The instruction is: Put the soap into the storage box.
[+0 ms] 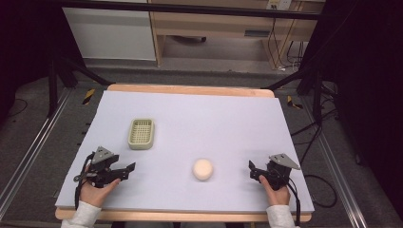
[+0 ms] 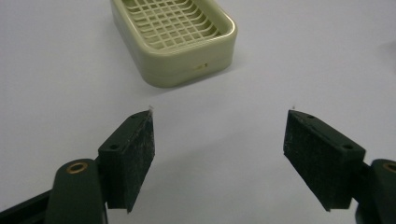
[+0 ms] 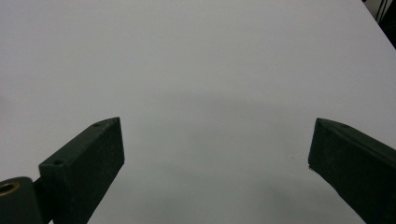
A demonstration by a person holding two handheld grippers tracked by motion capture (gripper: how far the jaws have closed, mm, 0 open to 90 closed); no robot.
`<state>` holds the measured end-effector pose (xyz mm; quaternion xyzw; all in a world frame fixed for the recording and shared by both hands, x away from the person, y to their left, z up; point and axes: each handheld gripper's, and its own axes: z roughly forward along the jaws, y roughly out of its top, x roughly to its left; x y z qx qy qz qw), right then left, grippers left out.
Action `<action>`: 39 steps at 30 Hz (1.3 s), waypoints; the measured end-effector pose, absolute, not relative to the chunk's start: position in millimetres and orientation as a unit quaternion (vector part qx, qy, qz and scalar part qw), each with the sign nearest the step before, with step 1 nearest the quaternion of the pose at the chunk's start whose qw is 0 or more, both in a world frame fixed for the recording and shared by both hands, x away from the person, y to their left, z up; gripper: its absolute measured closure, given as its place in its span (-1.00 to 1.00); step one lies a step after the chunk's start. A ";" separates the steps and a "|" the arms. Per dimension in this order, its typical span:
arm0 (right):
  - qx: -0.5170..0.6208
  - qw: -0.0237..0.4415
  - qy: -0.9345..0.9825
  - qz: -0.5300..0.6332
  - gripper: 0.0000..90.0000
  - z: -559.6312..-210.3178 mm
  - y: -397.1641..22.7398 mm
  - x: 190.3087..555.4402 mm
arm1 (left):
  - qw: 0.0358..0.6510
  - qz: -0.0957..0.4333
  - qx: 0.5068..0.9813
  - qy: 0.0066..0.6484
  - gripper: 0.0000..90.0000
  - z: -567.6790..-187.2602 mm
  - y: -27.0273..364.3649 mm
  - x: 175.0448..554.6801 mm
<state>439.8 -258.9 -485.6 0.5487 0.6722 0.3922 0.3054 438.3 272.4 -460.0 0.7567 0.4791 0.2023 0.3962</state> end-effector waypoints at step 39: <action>0.556 0.293 0.672 0.392 -0.91 -485.9 -260.9 441.9 | 0.407 0.179 0.780 0.441 -0.49 -451.8 230.5 444.9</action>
